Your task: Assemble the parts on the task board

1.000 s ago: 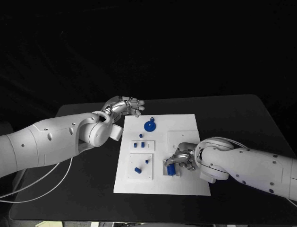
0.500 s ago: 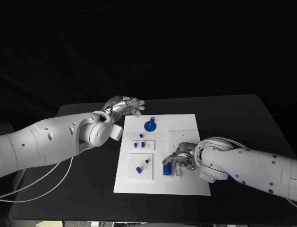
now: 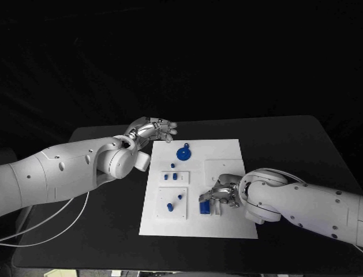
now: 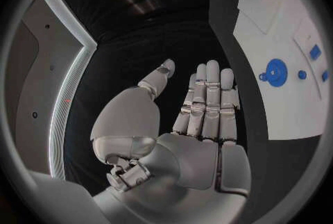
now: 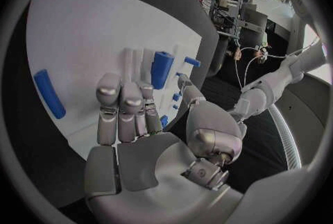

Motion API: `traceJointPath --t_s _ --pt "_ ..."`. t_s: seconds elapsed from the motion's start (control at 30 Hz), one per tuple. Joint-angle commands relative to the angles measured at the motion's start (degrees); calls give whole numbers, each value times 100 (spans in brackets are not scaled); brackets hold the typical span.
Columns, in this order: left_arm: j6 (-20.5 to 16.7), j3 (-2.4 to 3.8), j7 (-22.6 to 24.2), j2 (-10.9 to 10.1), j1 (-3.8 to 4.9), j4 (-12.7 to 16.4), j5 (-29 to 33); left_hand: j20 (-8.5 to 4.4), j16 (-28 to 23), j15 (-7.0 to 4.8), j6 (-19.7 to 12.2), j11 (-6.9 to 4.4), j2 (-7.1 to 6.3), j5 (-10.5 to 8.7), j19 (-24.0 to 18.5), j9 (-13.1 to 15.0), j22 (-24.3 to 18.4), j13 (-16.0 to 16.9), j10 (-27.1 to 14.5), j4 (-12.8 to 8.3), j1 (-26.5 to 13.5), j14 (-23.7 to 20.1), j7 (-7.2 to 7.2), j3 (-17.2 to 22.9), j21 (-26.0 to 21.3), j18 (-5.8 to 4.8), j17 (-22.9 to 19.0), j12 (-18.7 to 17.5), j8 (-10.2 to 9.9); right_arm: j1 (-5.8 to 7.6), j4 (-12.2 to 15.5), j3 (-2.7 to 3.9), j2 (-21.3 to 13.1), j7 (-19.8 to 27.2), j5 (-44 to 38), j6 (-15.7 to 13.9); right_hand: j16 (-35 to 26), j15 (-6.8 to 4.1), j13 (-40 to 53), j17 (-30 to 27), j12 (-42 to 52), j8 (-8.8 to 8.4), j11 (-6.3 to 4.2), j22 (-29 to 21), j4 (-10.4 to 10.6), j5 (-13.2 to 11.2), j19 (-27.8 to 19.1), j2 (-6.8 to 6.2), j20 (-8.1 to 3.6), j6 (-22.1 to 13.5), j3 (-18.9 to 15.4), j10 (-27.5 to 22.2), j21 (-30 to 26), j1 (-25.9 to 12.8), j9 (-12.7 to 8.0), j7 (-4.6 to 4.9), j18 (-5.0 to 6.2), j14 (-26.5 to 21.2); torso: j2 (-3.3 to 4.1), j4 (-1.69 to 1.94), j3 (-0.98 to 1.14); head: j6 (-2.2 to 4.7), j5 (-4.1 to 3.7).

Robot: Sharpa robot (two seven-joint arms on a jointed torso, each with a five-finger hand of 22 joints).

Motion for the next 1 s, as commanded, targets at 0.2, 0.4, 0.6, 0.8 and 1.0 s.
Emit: traceJointPath --t_s 0.2,0.4,0.6,0.8,1.0 --pt "84 4 28 -3 4 16 30 12 -29 39 -37 -4 -15 4 16 -6 10 8 -32 41 -58 11 -2 8 -28 94 11 -35 34 -5 261 -2 -175 218 -135 155 -16 -30 21 17 -11 46 -15 76 7 -4 16 -300 -65 15 158 -20 2 692 42 -1 533 -13 -2 -5 3 9 6" --pt "85 4 32 -8 4 18 30 12 -31 39 -37 -4 -14 4 16 -6 12 9 -32 42 -56 11 -2 9 -29 95 14 -35 35 -5 286 -3 -196 127 -306 598 -32 -20 25 18 -24 53 -5 49 18 -2 71 -449 -1 75 409 31 -5 1150 50 -1 532 19 0 -4 2 10 10" --pt "89 4 29 -2 4 13 30 12 -33 39 -36 -4 -13 4 17 -6 14 9 -32 44 -57 11 -3 11 -31 95 17 -35 36 -6 240 -3 -175 85 -363 596 -41 -14 27 20 -36 51 -2 41 43 -3 91 -450 50 104 549 56 -7 1276 52 1 535 33 0 0 3 12 4" --pt "85 4 28 -1 4 8 30 13 -37 39 -37 -4 -8 4 18 -7 17 10 -33 52 -64 12 -2 11 -33 94 23 -35 37 -18 217 -4 -129 62 -376 569 -43 -15 27 22 -41 57 -4 39 68 -3 103 -419 74 131 588 72 -5 1252 55 -2 535 40 1 2 3 9 1" --pt "87 4 28 2 4 11 30 13 -39 40 -37 -4 -6 4 18 -7 18 10 -33 55 -66 12 -2 12 -34 94 26 -35 38 -65 187 -4 -76 31 -395 529 -44 -18 28 24 -44 59 -8 37 74 -2 111 -381 87 148 624 87 -3 1241 57 -6 535 45 2 1 0 -2 -4"
